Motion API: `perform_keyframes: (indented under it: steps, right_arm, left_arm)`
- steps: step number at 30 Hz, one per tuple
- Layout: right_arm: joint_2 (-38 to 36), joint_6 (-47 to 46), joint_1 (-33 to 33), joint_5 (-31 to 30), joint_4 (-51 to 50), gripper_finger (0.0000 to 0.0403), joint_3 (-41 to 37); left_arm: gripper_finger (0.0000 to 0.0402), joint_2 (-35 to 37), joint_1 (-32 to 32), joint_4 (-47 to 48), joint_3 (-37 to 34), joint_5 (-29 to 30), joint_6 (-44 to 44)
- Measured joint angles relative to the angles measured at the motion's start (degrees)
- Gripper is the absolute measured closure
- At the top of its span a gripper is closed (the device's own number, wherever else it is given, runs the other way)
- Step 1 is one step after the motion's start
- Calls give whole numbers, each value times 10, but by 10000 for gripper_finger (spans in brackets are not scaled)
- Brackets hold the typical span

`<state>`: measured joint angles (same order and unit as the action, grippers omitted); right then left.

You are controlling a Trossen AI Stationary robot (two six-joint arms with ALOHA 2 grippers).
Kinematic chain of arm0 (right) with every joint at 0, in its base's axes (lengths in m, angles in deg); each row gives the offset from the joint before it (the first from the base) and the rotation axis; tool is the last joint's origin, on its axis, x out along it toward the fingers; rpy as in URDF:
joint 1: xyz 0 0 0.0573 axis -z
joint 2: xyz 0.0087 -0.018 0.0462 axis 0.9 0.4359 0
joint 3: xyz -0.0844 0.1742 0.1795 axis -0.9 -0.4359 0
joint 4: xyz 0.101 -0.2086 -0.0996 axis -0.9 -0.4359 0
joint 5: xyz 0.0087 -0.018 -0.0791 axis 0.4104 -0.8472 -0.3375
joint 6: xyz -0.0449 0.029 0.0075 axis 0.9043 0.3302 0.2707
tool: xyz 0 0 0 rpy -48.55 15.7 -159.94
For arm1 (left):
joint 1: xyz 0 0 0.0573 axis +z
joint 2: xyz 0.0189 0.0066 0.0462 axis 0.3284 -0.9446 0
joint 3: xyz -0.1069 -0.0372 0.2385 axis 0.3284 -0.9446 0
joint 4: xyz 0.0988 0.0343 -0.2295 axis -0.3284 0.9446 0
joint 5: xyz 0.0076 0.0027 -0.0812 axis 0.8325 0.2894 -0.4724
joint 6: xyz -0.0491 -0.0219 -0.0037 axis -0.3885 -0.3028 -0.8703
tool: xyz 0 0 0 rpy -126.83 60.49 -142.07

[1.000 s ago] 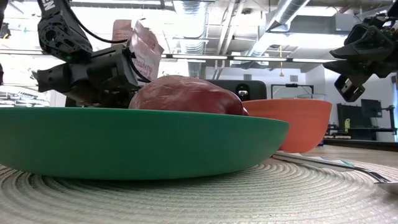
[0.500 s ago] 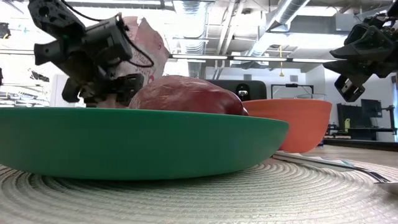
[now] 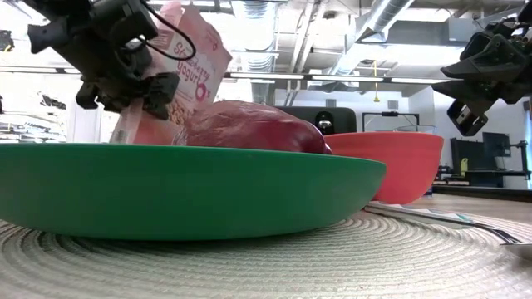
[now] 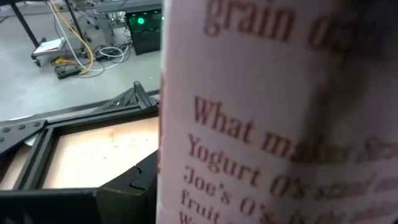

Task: Arrange a breakfast setting
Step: Pour the cereal from the cereal box into the orange bowl

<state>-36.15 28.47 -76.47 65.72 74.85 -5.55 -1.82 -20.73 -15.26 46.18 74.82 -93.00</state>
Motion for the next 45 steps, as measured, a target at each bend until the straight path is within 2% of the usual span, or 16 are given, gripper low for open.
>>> perform_keyframes:
  steps: [13, 24, 31, 45]
  right_arm:
    - [0, 0, 0, 0, 0, 280, 0]
    - [0, 0, 0, 0, 0, 280, 0]
    - [0, 0, 0, 0, 0, 280, 0]
    - [0, 0, 0, 0, 0, 280, 0]
  left_arm:
    - [205, 140, 0, 19, 0, -75, 128]
    - [205, 251, 0, 26, 0, -112, 195]
    - [205, 296, 0, 25, 0, -122, 246]
    - [205, 357, 0, 25, 5, -213, 285]
